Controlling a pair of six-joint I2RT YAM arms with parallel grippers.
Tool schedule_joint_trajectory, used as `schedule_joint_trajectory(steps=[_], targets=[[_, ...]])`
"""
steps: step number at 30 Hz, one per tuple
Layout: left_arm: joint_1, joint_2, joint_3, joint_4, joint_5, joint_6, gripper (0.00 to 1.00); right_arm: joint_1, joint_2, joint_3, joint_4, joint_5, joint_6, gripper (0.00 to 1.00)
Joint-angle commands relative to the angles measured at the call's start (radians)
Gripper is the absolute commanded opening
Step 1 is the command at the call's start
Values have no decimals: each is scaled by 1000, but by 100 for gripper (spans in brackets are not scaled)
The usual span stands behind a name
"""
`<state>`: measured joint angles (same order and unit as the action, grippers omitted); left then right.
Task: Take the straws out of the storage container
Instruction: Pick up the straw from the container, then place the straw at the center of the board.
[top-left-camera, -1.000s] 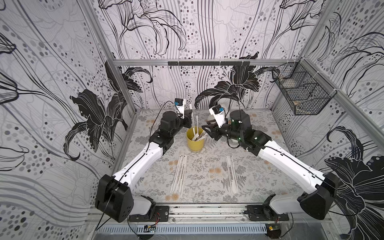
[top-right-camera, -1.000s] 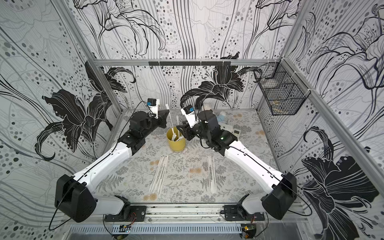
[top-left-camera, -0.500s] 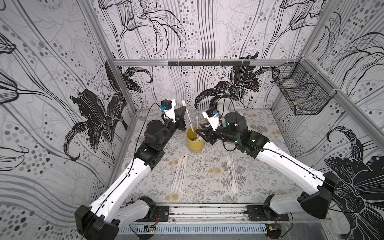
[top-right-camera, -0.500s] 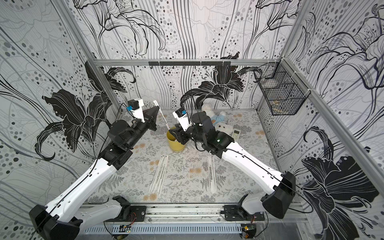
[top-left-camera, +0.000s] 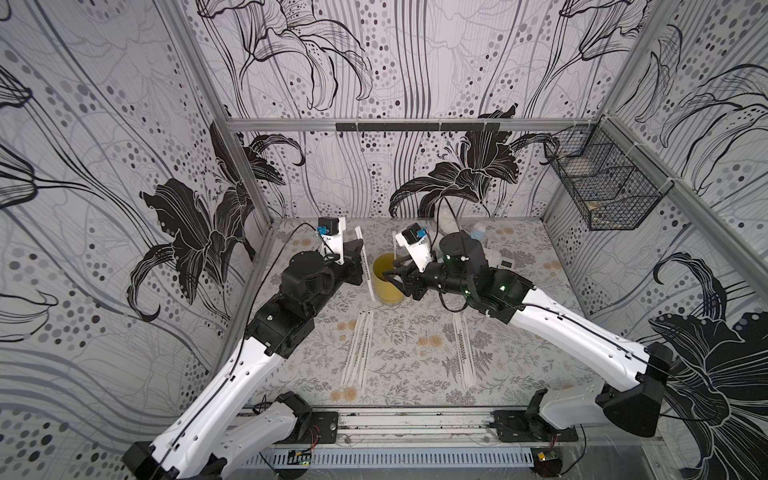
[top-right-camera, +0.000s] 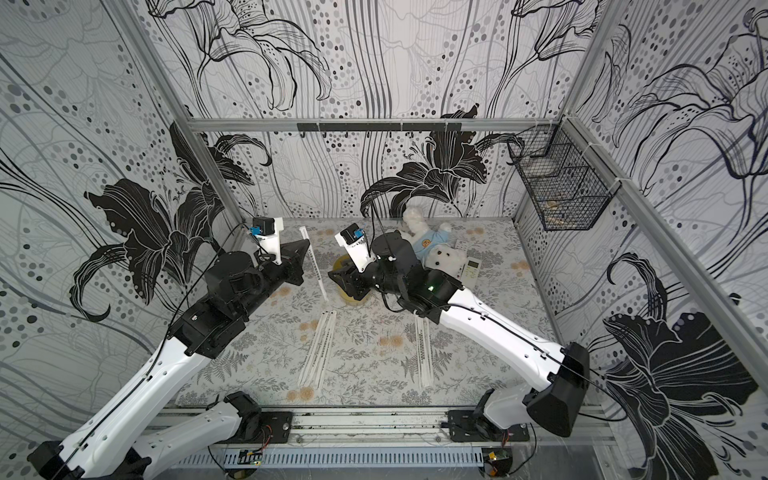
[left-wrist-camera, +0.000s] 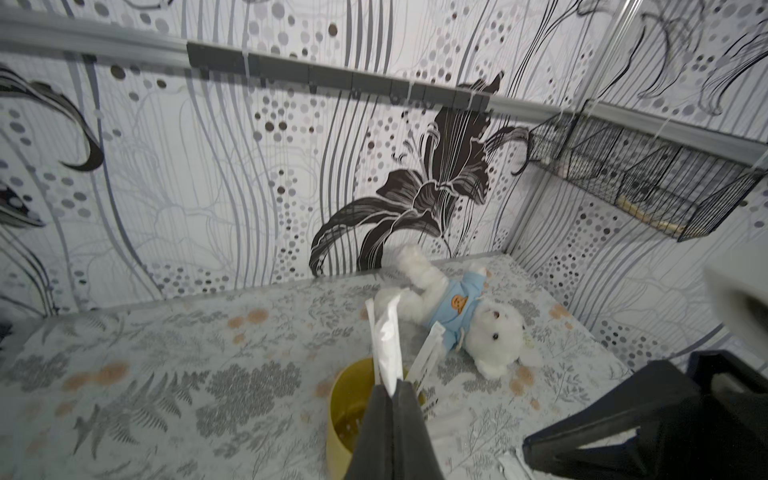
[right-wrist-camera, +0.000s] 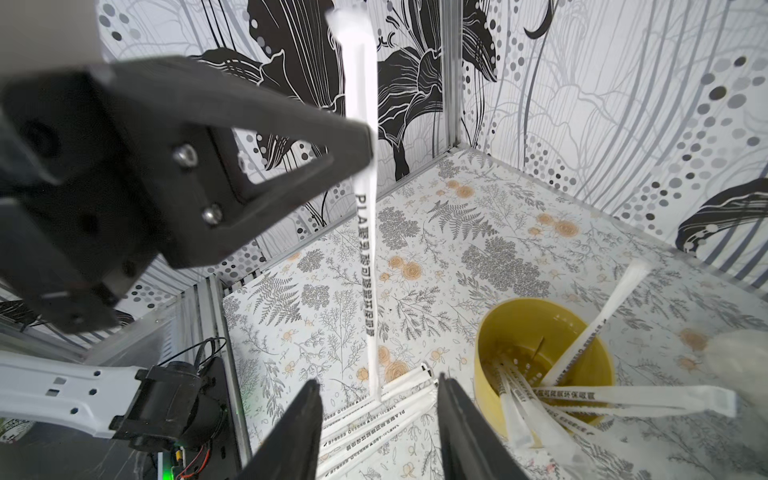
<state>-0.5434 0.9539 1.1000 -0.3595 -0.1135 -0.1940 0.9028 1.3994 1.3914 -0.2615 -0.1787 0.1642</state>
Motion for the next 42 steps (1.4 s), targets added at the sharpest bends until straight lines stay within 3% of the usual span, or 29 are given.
schedule_joint_trajectory(steps=[1, 8, 18, 37, 40, 42], targets=[[-2, 6, -17, -184, -17, -38, 0, 14, -14, -48, 12, 2, 42, 49], [-3, 63, -119, -241, 64, -65, 0, 20, -11, -116, 6, 13, 85, 49], [-3, 161, -283, -140, 117, -102, 0, 30, -25, -218, 88, -35, 121, 51], [-1, 408, -238, -168, 117, -114, 0, 31, -47, -246, 79, 4, 89, 53], [-1, 409, -238, -167, 110, -120, 4, 31, -43, -246, 79, 4, 87, 53], [-1, 409, -239, -167, 101, -127, 11, 31, -44, -249, 79, 8, 87, 53]])
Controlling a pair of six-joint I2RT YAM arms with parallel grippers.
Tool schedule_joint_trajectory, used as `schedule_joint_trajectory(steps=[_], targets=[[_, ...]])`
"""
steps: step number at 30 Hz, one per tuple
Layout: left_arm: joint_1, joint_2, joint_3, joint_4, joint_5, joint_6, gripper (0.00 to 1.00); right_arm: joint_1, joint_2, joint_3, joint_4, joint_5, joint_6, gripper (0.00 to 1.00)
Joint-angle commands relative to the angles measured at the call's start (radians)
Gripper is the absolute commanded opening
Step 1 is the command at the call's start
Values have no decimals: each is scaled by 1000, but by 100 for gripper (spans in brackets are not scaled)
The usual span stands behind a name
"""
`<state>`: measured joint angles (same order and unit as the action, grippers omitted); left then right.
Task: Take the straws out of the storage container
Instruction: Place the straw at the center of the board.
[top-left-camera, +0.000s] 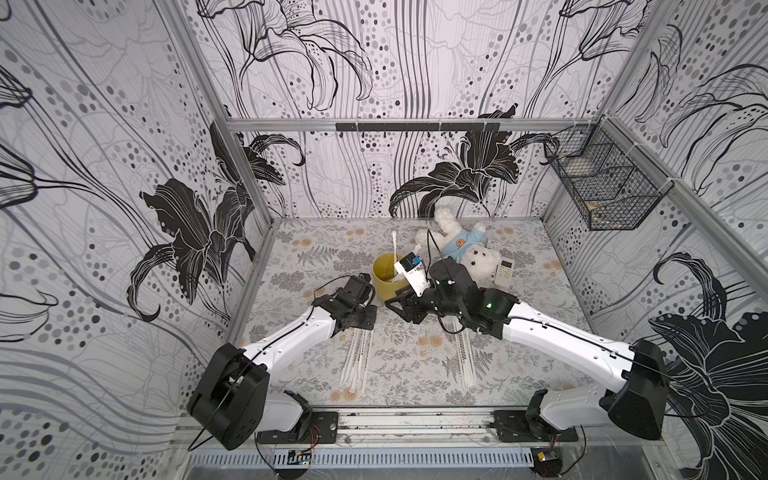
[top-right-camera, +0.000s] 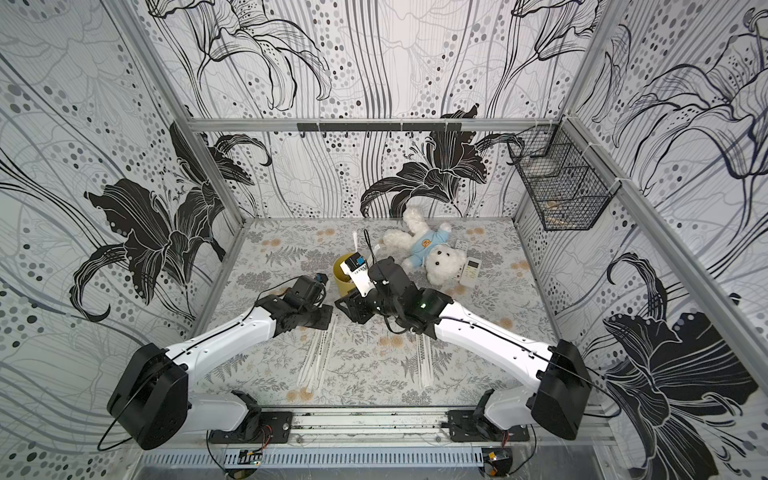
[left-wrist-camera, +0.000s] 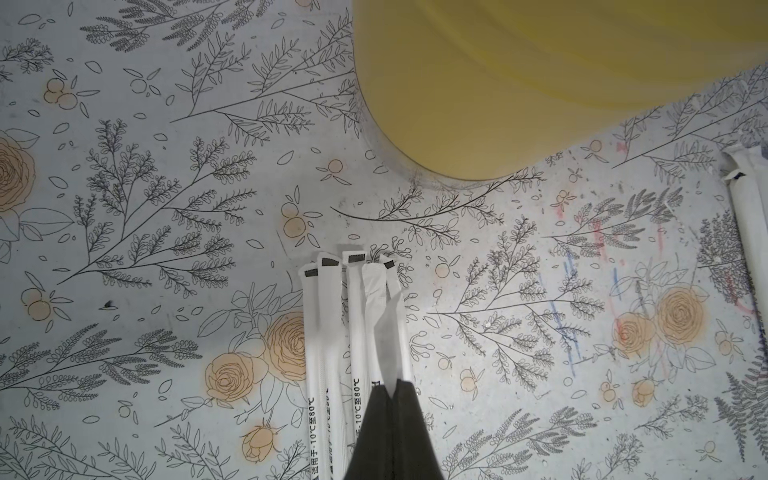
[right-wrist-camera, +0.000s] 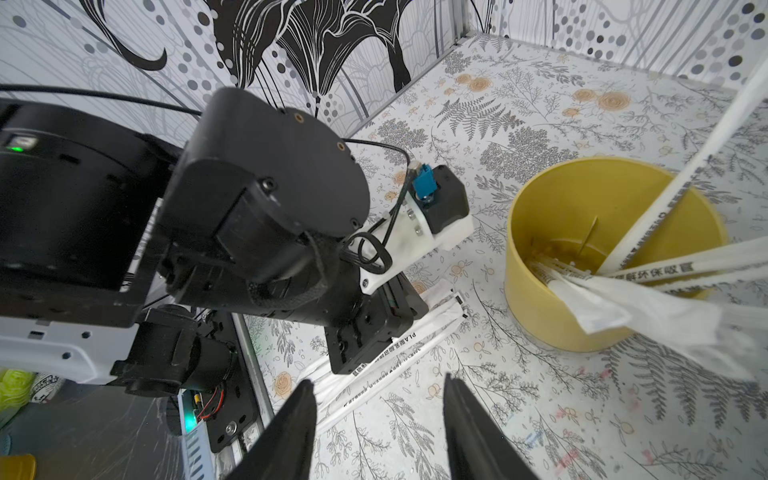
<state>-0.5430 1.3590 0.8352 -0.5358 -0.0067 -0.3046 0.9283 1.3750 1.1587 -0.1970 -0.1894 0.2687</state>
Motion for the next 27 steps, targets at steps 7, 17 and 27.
schedule_joint_trajectory(steps=[7, 17, 27], targets=[[-1, -10, 13, 10, -22, -27, 20, 4, -34, -23, 18, 31, -19, 54], [-1, -109, -18, 19, -33, -39, 20, 6, -44, -15, 16, 60, -19, 54], [-3, -311, -96, 214, -34, -67, 21, 5, 18, 131, -80, 205, -52, 54]])
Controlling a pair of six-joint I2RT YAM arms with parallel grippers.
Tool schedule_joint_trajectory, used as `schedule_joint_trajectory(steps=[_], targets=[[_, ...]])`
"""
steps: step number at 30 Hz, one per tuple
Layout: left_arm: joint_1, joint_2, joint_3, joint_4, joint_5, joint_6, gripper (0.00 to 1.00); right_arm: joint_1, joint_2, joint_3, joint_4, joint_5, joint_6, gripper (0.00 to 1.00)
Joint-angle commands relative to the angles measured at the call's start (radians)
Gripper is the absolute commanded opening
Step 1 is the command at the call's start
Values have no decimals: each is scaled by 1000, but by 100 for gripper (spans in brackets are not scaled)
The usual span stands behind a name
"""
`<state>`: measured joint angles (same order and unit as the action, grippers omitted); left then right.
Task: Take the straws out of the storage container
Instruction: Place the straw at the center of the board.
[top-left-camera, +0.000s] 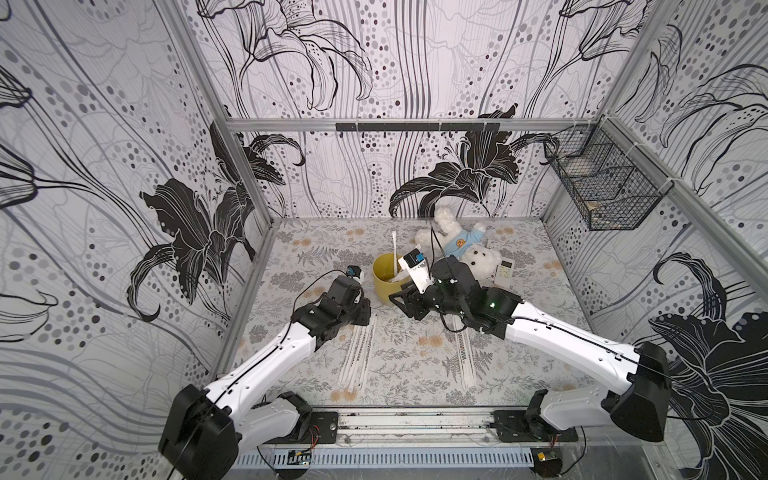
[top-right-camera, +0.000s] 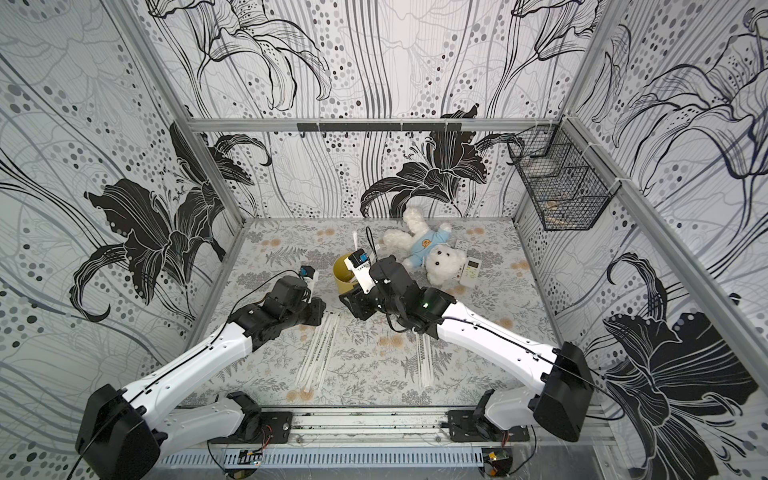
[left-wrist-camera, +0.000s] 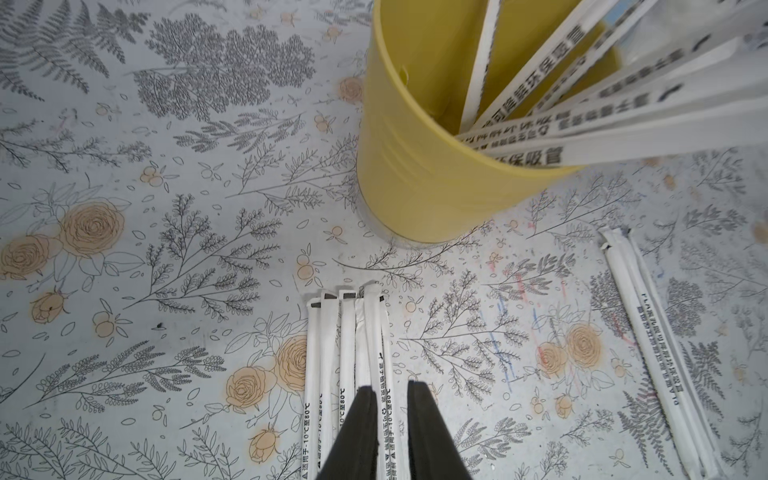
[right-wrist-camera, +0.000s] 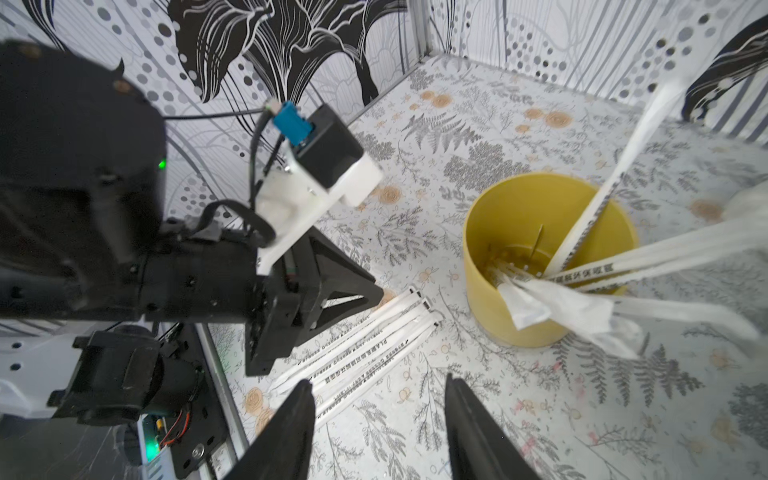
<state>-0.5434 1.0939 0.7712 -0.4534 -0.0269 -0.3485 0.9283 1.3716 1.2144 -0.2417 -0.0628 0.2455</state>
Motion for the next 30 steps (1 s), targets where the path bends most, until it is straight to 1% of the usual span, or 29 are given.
schedule_joint_trajectory(steps=[1, 5, 8, 10, 16, 22, 25, 30], targets=[[-3, -68, -50, 179, -19, -33, 21, 5, 39, 106, -57, 97, -30, 54], [-3, -137, -135, 407, -54, -53, 22, -8, 138, 261, -150, 175, -50, 53], [-6, -157, -204, 605, -48, -40, 23, -59, 248, 396, -230, 152, -42, 53], [-6, -146, -235, 719, -31, -13, 23, -93, 322, 478, -264, 133, -38, 52], [-11, -72, -274, 962, 10, 67, 25, -167, 516, 686, -344, 124, -37, 50], [-11, -46, -292, 1069, 13, 144, 27, -202, 646, 838, -407, 135, -34, 49], [-12, -39, -303, 1094, 5, 174, 27, -212, 706, 907, -436, 132, -37, 48], [-11, -25, -314, 1104, -3, 190, 28, -217, 779, 988, -472, 143, -35, 46]])
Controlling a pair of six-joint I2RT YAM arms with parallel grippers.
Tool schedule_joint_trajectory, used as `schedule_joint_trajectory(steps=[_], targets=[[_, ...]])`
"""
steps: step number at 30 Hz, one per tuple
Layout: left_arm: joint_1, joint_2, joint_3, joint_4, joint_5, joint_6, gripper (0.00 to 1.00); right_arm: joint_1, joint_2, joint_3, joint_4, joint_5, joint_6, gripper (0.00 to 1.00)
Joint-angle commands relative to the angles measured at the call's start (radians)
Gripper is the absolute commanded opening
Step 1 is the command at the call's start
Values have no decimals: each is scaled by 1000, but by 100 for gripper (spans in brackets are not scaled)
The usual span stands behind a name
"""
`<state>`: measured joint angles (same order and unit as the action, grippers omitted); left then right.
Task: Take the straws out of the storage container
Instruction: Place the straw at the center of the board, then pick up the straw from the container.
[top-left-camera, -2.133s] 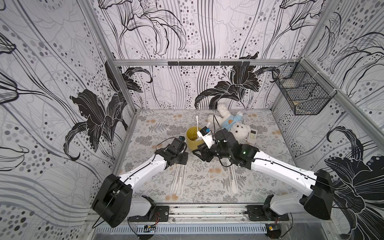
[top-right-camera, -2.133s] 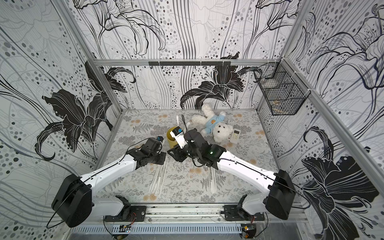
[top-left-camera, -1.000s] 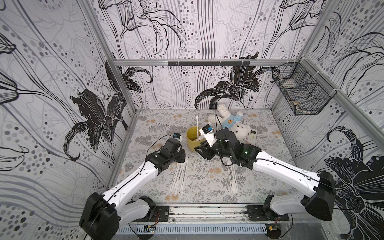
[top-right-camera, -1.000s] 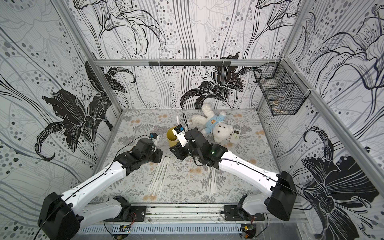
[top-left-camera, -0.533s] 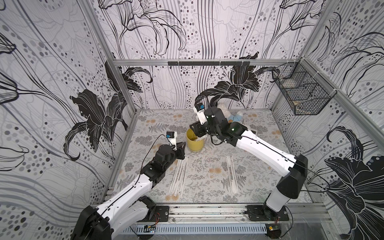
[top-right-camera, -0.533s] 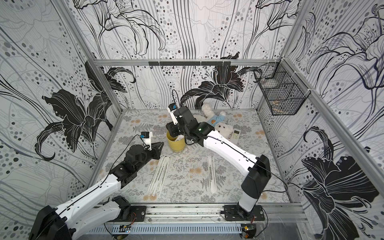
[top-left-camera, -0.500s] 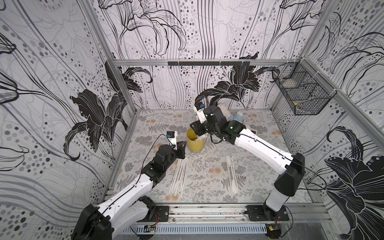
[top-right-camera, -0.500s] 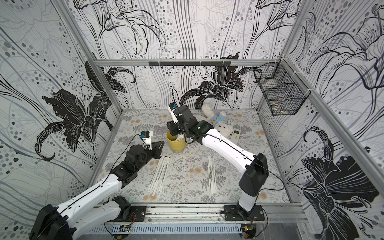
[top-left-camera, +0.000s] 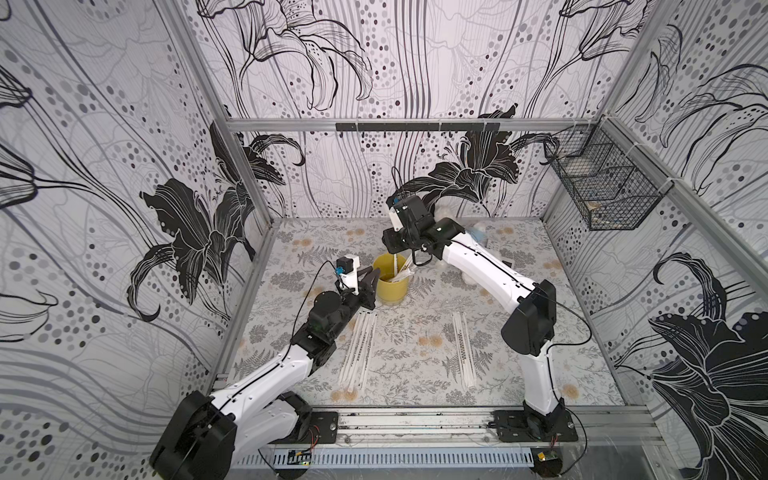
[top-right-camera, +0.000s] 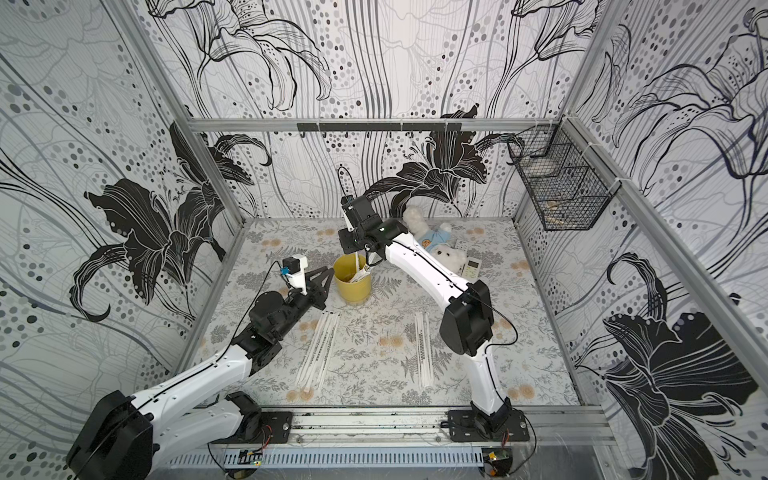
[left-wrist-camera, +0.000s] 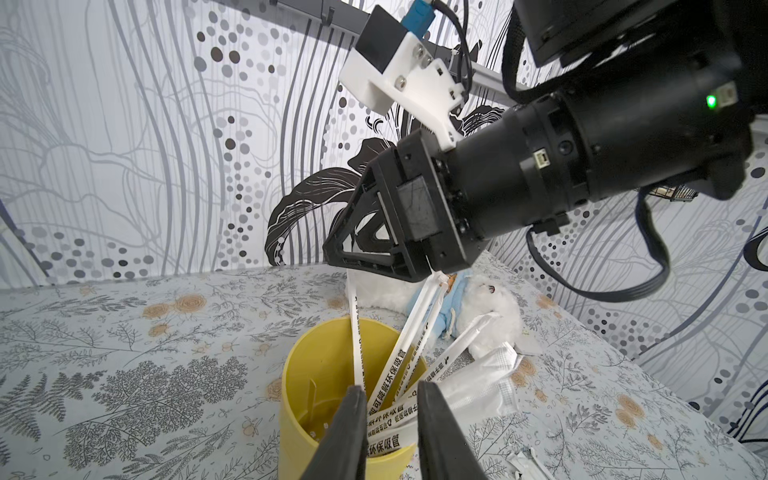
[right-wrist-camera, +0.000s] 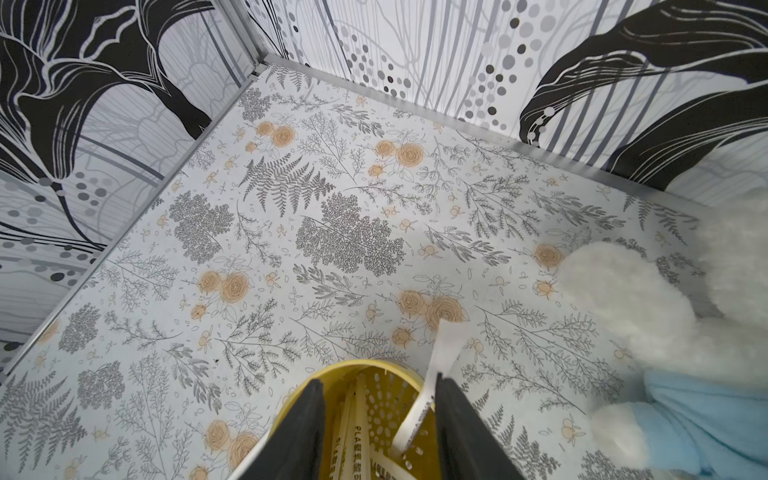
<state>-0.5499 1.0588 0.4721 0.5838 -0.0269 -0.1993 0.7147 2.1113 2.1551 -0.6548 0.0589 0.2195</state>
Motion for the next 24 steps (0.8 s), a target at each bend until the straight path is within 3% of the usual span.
schedule_joint_trajectory(steps=[1, 24], targets=[[-5, 16, -14, 66, 4, 41, 28, -4, 48, 58, -67, 30, -9, 46], [-5, 42, -1, 36, 33, 55, 28, -23, 102, 83, -98, 32, 8, 42]])
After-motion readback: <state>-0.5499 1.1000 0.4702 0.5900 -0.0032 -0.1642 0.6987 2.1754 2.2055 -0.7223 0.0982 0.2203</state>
